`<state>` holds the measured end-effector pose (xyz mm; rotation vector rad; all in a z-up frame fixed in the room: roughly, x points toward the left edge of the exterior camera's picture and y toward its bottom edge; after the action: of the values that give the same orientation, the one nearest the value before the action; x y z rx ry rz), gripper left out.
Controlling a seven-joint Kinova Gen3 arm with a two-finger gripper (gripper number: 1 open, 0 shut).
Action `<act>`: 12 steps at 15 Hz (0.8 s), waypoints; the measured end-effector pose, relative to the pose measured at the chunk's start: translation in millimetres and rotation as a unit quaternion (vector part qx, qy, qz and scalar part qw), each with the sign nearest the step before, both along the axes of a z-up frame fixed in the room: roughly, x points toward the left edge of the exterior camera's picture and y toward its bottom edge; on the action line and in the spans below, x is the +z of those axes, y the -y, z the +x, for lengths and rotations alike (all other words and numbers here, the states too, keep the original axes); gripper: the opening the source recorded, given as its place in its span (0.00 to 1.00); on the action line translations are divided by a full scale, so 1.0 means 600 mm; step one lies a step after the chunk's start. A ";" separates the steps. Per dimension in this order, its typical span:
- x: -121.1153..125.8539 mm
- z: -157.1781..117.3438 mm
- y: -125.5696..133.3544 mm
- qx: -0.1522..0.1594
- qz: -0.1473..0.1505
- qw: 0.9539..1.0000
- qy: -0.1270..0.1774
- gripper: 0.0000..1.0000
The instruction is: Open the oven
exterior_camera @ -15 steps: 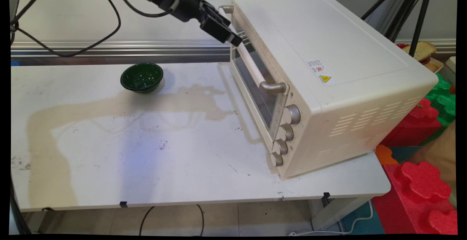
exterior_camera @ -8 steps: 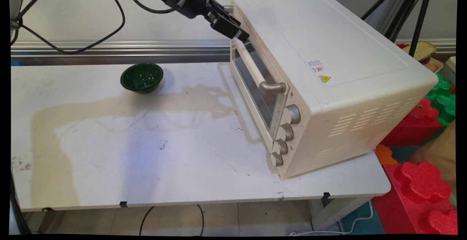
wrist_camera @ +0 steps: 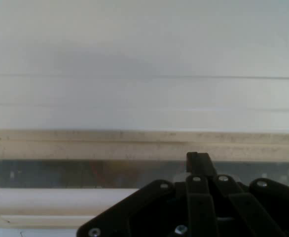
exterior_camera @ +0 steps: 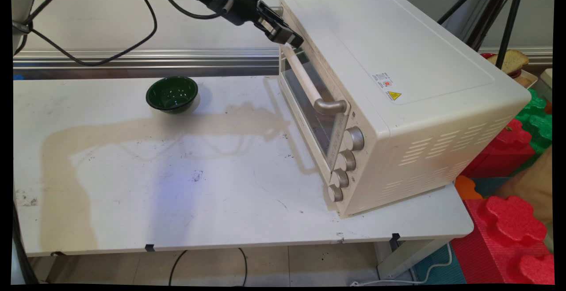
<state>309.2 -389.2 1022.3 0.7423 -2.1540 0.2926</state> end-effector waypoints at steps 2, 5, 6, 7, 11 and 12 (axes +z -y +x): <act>-0.005 -0.007 0.005 0.003 0.000 1.000 0.002 0.00; -0.015 -0.016 0.009 0.006 0.005 1.000 0.004 0.00; -0.018 -0.019 0.010 0.007 0.006 1.000 0.005 0.00; -0.021 -0.021 0.011 0.008 0.007 1.000 0.006 0.00; -0.032 -0.026 0.010 0.010 0.011 1.000 0.011 0.00; -0.034 -0.025 0.010 0.010 0.011 1.000 0.012 0.00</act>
<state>294.0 -395.0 1002.0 0.7780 -2.1768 0.2896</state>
